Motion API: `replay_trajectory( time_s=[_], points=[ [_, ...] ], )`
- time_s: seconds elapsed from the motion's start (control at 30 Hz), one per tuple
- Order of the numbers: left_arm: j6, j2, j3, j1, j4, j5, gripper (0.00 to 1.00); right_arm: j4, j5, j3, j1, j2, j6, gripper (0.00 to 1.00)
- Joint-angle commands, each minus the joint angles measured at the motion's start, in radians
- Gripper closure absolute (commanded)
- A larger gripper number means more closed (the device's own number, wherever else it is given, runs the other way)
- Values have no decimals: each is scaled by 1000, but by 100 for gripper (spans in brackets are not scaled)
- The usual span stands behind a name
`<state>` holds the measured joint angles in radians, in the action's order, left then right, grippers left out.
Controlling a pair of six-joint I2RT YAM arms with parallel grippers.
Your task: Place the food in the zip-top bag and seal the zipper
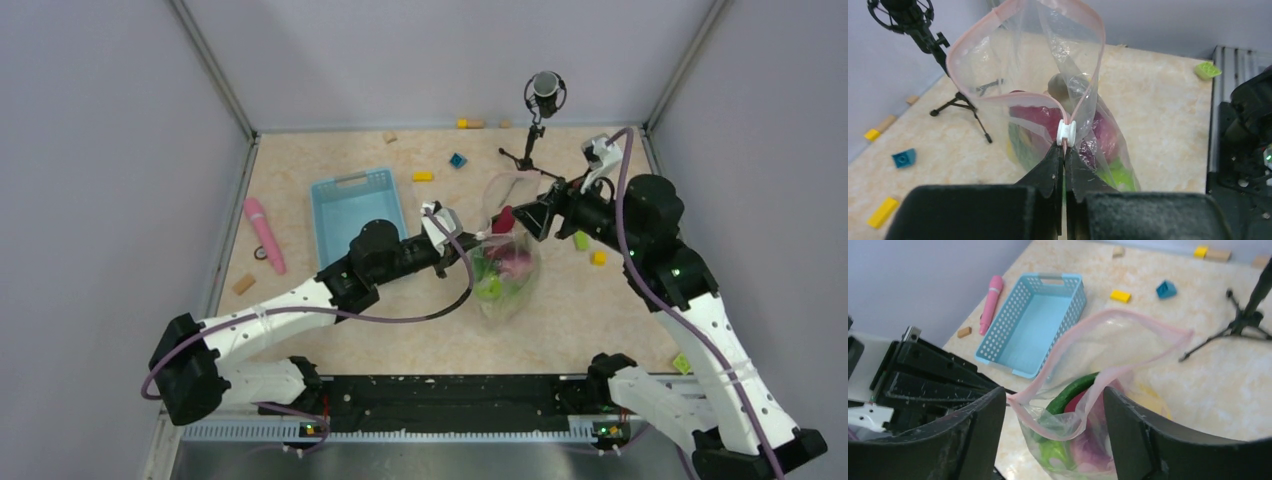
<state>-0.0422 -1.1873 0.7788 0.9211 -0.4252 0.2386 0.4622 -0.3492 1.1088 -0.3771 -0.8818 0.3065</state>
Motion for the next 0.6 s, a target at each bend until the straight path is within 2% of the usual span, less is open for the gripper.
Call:
replay_trajectory(
  time_s=[0.0,0.13,0.17,0.4,0.57],
  points=[
    [-261,5,198,-14,197,65,100,-194,-104,-17,5,87,-136,20],
    [-366,-23,305,-26,368,121,100,-255,-263,-46,4,114,-263,4],
    [-390,-27,325,-30,397,124,100,-251,-314,-45,5,111,-293,3],
    [-443,-32,414,-56,565,224,100,-158,-603,-5,4,59,-632,4],
    [-419,-28,427,-57,584,231,100,-89,-695,53,4,-24,-700,11]
  ],
)
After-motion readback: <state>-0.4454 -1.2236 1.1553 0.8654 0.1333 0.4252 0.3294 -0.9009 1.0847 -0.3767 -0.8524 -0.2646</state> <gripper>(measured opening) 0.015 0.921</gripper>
